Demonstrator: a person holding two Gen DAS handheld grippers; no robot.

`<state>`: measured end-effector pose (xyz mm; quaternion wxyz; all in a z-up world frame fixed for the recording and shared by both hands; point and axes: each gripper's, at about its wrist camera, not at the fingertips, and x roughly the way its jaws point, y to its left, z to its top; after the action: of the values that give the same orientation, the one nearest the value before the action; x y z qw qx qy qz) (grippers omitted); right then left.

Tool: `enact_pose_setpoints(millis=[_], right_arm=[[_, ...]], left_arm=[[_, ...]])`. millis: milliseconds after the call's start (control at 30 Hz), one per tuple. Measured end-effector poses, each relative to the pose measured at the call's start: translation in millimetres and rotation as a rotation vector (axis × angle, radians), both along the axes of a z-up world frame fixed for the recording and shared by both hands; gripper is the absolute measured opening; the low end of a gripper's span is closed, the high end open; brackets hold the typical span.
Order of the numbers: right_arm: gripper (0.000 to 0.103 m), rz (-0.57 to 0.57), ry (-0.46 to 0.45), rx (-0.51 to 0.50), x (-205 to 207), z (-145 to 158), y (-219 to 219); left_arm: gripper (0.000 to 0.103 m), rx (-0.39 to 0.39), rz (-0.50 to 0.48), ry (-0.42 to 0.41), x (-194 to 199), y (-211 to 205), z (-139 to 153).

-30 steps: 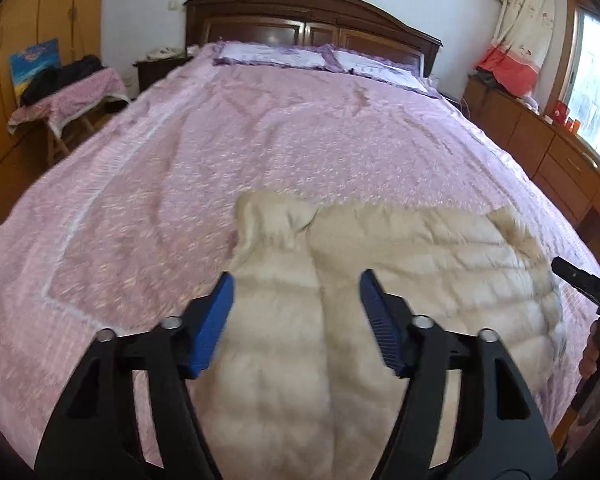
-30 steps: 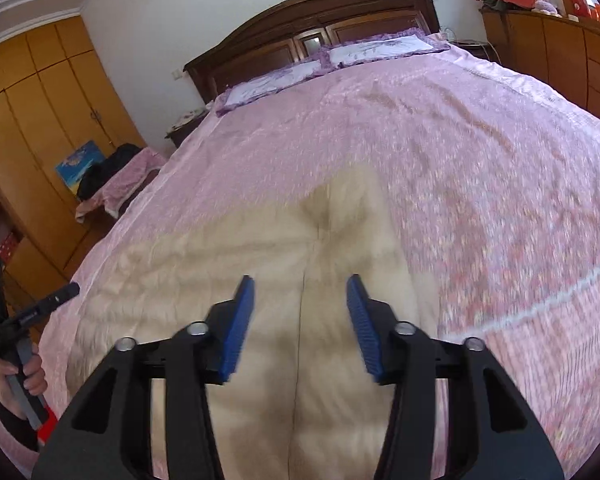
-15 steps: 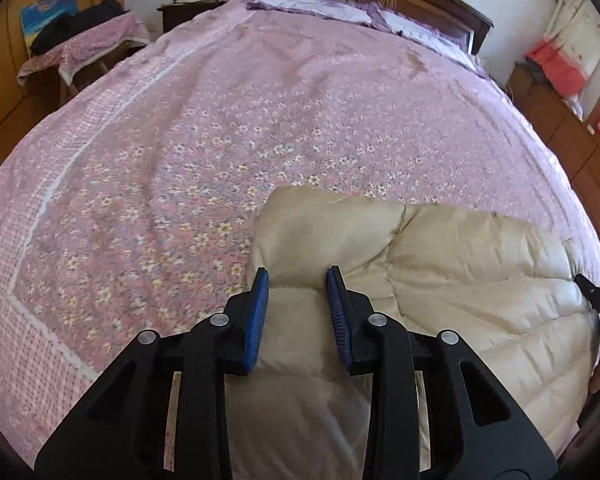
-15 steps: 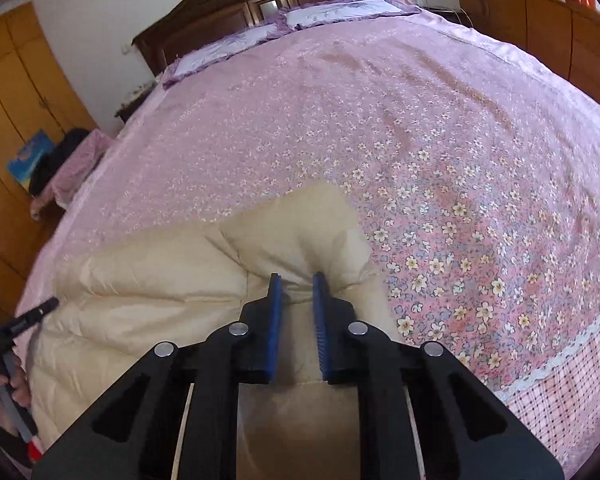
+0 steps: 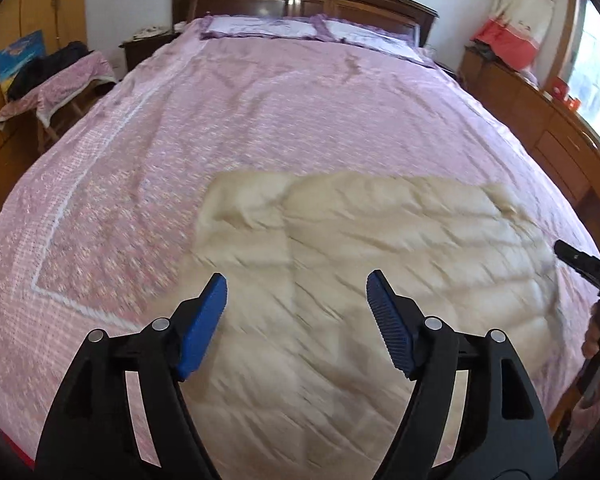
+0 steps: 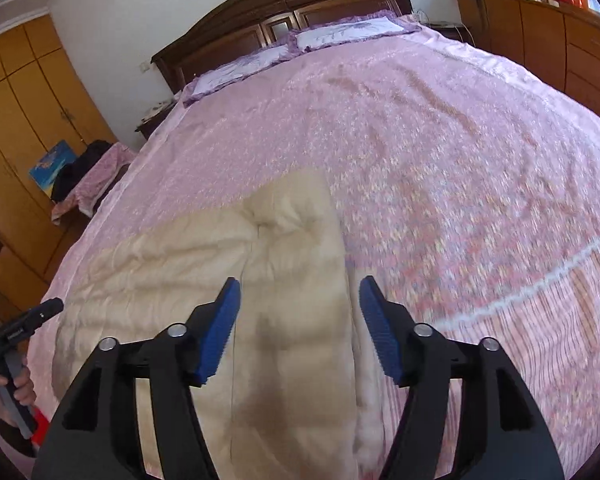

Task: Fold large clothes
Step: 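Open both tools and withdraw from the jacket, then grasp the jacket edge with the right tool and lift it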

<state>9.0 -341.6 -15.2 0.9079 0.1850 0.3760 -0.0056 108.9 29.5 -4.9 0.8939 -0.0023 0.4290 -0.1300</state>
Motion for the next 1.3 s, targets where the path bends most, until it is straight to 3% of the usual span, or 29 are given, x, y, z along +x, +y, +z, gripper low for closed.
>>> enact_pose_setpoints(millis=[200, 300, 533, 767, 933, 1033, 1100, 1167, 1300], right_arm=[[0.082, -0.020, 0.020, 0.135, -28, -21, -8], [0.084, -0.022, 0.056, 0.231, -33, -37, -14], [0.086, 0.006, 0.129, 0.218, -24, -62, -5], [0.090, 0.058, 0.131, 0.337, -9, -75, -7], [0.090, 0.112, 0.108, 0.415, -5, -76, -8], [0.075, 0.128, 0.091, 0.451, -4, -71, -4], [0.055, 0.128, 0.059, 0.497, -9, -66, -7], [0.044, 0.129, 0.032, 0.539, -13, -60, -11], [0.032, 0.169, -0.028, 0.528, -16, -33, -4]], left_arm=[[0.072, -0.013, -0.072, 0.024, -34, -31, -6], [0.072, -0.011, -0.095, 0.032, -41, -43, -13], [0.075, 0.061, -0.115, 0.077, -43, -64, -32], [0.077, 0.039, -0.144, 0.095, -44, -68, -31], [0.077, 0.079, -0.135, 0.113, -41, -76, -47], [0.078, 0.111, -0.140, 0.113, -40, -81, -53], [0.078, 0.119, -0.142, 0.122, -39, -82, -56], [0.078, 0.129, -0.142, 0.129, -38, -83, -59], [0.078, 0.171, -0.142, 0.128, -39, -89, -64]])
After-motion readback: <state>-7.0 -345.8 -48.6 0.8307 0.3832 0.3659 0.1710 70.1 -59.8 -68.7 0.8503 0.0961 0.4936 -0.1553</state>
